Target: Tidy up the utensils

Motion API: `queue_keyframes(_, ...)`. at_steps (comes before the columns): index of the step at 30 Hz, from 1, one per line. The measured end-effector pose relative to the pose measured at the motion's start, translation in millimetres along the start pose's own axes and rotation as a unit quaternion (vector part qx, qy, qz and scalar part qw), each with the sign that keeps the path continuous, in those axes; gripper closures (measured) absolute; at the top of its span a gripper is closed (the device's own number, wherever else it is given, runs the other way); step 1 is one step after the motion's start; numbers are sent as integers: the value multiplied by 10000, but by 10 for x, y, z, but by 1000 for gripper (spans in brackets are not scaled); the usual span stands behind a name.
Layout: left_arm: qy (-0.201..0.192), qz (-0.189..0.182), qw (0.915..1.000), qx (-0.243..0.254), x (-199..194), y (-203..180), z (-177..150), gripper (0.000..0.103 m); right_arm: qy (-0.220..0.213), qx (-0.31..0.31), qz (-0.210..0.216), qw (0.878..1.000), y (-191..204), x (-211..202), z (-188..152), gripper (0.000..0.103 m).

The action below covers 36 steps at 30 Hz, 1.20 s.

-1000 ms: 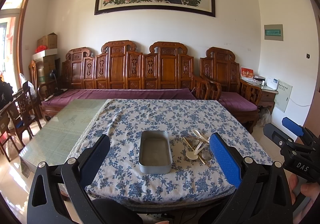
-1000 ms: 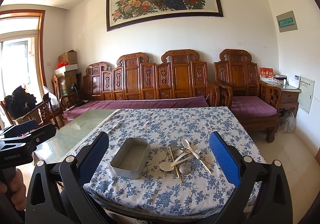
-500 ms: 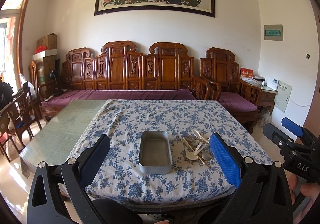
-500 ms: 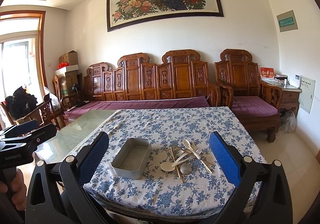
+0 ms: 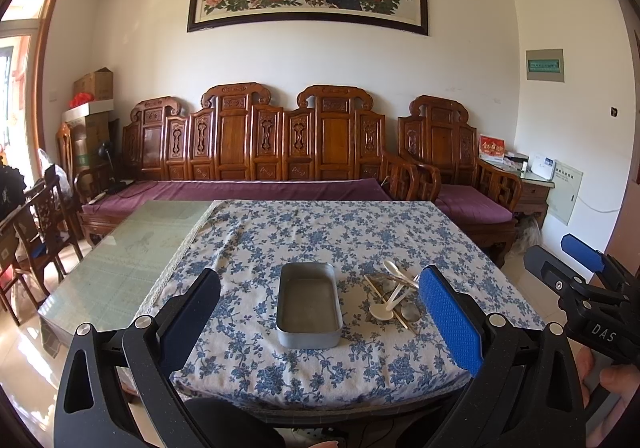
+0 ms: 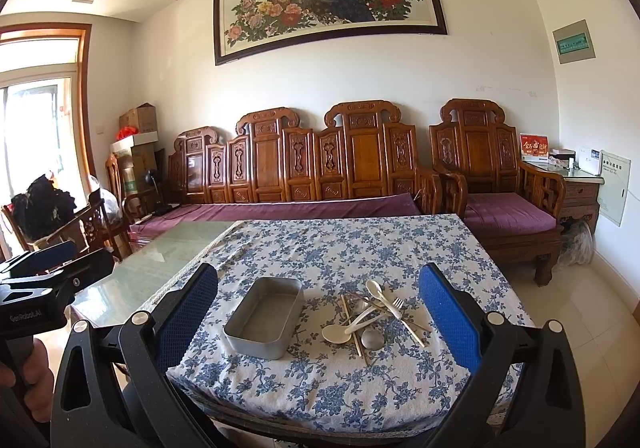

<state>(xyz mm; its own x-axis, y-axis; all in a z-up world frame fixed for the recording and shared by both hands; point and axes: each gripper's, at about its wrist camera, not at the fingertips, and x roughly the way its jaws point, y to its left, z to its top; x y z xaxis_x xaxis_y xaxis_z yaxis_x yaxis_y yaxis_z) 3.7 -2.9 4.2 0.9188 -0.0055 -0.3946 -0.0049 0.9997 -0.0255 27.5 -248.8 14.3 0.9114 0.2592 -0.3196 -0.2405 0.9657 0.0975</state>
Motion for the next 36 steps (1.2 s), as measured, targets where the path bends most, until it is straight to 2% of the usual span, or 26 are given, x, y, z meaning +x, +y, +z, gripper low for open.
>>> queue_keyframes(28, -8, -20, 10000, 0, -95, -53, 38, 6, -9, 14, 10, 10000, -10, 5, -14, 2)
queue_keyframes(36, 417, -182, 9988, 177, 211, -141, -27, 6, 144, 20, -29, 9999, -67, 104, -5, 2)
